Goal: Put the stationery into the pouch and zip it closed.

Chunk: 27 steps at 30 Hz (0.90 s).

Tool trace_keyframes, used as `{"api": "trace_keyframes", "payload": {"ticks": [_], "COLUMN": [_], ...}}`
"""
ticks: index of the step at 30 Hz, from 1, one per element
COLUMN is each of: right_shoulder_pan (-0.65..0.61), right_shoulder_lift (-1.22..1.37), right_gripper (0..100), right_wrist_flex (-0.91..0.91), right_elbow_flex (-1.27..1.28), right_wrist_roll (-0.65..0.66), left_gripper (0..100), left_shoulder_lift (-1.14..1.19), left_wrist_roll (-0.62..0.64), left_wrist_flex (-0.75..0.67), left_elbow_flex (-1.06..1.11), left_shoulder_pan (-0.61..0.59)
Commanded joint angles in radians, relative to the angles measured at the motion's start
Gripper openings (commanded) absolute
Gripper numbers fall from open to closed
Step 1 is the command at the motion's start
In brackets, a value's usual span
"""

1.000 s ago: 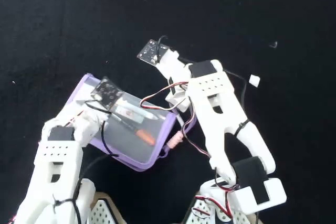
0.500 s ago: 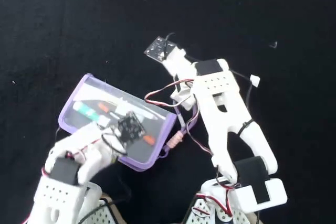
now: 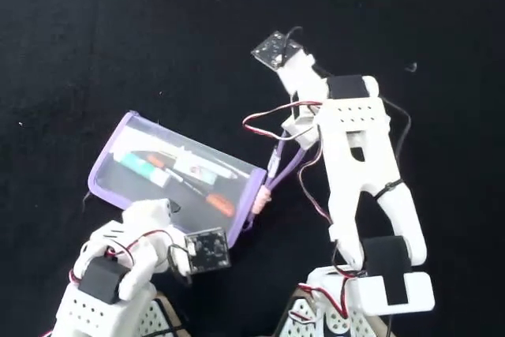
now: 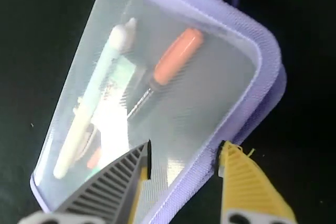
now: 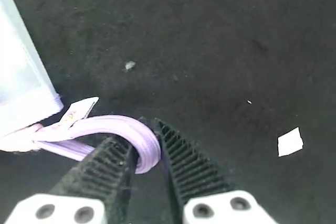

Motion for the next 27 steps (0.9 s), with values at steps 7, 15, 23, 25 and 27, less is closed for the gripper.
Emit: {"api": "trace_keyframes", "payload": {"ticks": [7,15,23,25,27], "right_shoulder_pan": [0.041,0.012,-0.002,-0.005,-0.005], "right_shoulder_lift": [-0.054,-0.054,-0.056,-0.056,-0.056], "right_gripper": [1.5,1.5,1.5,1.5,1.5], "right_wrist_flex": [0.006,0.026,0.035,0.035,0.035], "right_elbow_flex": [-0.058,-0.059,-0.061,-0.061,-0.061], "right_wrist_roll": [0.011,0.006,0.005,0.005,0.005], "left_gripper": [22,22,22,22,22], "left_shoulder_lift": [-0.003,-0.002,-0.002,-0.002,-0.002], "left_wrist_roll": [0.026,0.054,0.06,0.06,0.06], "left_wrist_flex": [0.055,-0.031,-0.044,-0.075,-0.129], "left_elbow_flex": [-0.067,0.058,0.087,0.099,0.134], "left_shoulder_pan": [0.139,0.248,0.259,0.251,0.24]}}
